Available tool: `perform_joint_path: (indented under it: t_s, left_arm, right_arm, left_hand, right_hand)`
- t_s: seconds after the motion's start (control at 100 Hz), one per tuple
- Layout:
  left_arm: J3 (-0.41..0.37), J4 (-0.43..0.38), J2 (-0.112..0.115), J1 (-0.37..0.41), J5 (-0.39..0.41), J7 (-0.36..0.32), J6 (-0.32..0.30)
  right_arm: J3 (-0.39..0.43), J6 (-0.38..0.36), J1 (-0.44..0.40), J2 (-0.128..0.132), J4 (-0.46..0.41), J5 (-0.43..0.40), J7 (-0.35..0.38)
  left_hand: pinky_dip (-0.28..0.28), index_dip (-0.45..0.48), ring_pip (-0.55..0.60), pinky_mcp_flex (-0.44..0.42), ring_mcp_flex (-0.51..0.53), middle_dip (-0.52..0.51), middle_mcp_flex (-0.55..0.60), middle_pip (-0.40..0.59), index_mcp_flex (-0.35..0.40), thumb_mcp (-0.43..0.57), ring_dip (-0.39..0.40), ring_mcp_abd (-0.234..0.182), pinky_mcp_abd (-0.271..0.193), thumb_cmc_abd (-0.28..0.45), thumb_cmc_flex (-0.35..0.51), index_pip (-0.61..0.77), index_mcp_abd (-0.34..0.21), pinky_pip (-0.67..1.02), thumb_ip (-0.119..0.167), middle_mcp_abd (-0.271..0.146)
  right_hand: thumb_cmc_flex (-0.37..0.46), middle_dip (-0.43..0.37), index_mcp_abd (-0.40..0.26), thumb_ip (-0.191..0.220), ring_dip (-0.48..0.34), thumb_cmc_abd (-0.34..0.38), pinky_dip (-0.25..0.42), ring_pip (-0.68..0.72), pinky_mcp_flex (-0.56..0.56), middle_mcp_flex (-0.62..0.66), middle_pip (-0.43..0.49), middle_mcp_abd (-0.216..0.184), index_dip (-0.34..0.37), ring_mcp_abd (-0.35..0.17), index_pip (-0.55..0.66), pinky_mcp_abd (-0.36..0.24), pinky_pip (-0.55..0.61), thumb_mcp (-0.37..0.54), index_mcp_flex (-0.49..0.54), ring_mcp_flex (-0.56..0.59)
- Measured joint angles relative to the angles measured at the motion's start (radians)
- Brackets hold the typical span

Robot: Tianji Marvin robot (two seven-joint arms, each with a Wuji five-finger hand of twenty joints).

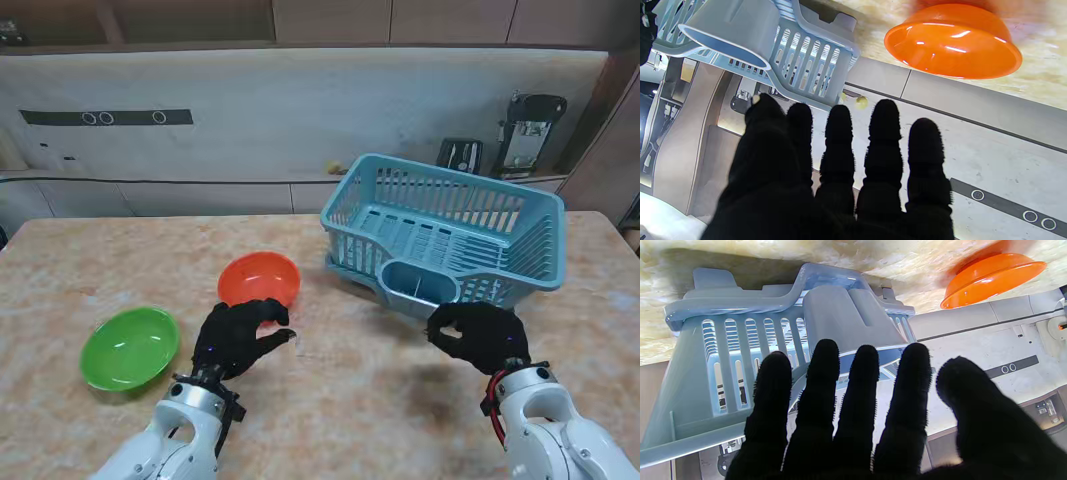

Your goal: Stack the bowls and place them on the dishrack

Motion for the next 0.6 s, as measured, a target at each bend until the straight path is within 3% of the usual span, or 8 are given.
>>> perform_joint_path:
  t_s: [0.6]
  left_arm:
    - [-0.002,0.000,-0.001,0.000,-0.004,0.001,0.011]
  right_arm:
    - [-0.001,0.003,0.000,0.000,0.000,-0.001,-0.002]
  left_hand:
    - [0.000,-0.027,-0.038,0.000,-0.001,-0.003,-0.004,-0.024,0.000,0.000,-0.035,0.000,0.000,0.000,0.000,-0.020,0.000,-0.003,0.000,0.000]
  right_hand:
    - [0.000,0.000,0.000,0.000,0.000,0.000,-0.001,0.000,-0.005,0.000,0.000,0.000,0.000,0.000,0.000,0.001,-0.008,0.000,0.000,0.000]
